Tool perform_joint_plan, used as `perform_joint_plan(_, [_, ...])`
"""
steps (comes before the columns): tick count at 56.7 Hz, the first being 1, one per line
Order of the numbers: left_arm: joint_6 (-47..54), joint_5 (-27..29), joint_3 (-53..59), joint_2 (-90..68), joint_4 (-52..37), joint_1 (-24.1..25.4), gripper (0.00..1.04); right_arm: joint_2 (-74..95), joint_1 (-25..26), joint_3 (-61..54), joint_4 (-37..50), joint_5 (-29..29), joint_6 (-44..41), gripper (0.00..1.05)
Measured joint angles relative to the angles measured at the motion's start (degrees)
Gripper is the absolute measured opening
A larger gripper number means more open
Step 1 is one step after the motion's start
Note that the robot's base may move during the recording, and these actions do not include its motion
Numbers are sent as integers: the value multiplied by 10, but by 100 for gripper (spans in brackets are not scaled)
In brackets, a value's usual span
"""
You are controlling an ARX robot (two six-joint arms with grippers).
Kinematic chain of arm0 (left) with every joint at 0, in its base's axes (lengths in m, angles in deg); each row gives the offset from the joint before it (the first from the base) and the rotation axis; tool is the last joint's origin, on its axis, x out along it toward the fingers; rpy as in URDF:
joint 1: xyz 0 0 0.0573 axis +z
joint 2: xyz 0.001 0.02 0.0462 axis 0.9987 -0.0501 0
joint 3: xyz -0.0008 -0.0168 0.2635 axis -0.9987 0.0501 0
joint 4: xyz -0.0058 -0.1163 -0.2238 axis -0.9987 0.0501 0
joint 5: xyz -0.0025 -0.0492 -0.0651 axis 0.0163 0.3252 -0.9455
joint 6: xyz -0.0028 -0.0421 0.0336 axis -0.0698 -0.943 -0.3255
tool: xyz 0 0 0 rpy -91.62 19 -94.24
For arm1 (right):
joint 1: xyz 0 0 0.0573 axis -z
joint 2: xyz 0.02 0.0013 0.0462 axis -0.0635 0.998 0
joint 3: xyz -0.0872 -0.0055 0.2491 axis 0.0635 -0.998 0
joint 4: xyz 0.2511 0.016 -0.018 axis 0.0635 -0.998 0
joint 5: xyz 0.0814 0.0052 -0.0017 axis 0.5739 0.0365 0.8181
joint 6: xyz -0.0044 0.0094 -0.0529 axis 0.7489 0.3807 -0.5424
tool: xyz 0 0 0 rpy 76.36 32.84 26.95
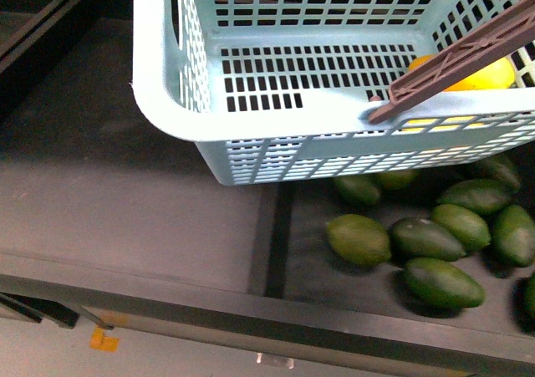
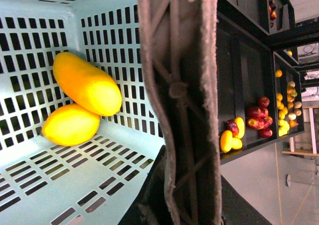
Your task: Pick lemon and mango into basket
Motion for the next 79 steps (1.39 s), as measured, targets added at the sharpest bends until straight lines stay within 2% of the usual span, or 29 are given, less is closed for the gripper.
perform_joint_plan(13, [0, -2, 0, 0, 0, 4, 7, 1, 0, 0, 0, 3, 0, 96])
perform_joint_plan(21, [10, 21, 0, 0, 1, 12, 7, 0, 1, 0, 0, 2, 0, 96])
perform_joint_plan(31, [6, 9, 0, 0, 1, 8, 7, 0, 0, 0, 0, 1, 0, 96])
perform_joint_plan(33, [-8, 42, 3, 0, -8, 2, 7, 0, 0, 0, 0, 0, 0, 96])
perform_joint_plan(35, [-65, 138, 8, -2, -42, -10, 7, 0, 0, 0, 0, -1, 0, 96])
perform_joint_plan(41, [-222, 349, 4, -18, -71, -29, 7, 0, 0, 0, 0, 0, 0, 96])
perform_joint_plan(44, [-284, 412, -8, -30, -75, -25, 7, 0, 0, 0, 0, 0, 0, 96])
perform_joint_plan(47, [-308, 443, -21, -42, -76, -12, 7, 0, 0, 0, 0, -1, 0, 96])
perform_joint_plan(56, [-330, 453, -39, -83, -77, 40, 7, 0, 0, 0, 0, 0, 0, 96])
perform_joint_plan(66, [-358, 433, -80, -154, -65, 72, 7, 0, 0, 0, 0, 0, 0, 96])
perform_joint_plan(79, [-410, 374, -245, -285, -2, 94, 7, 0, 0, 0, 0, 0, 0, 96])
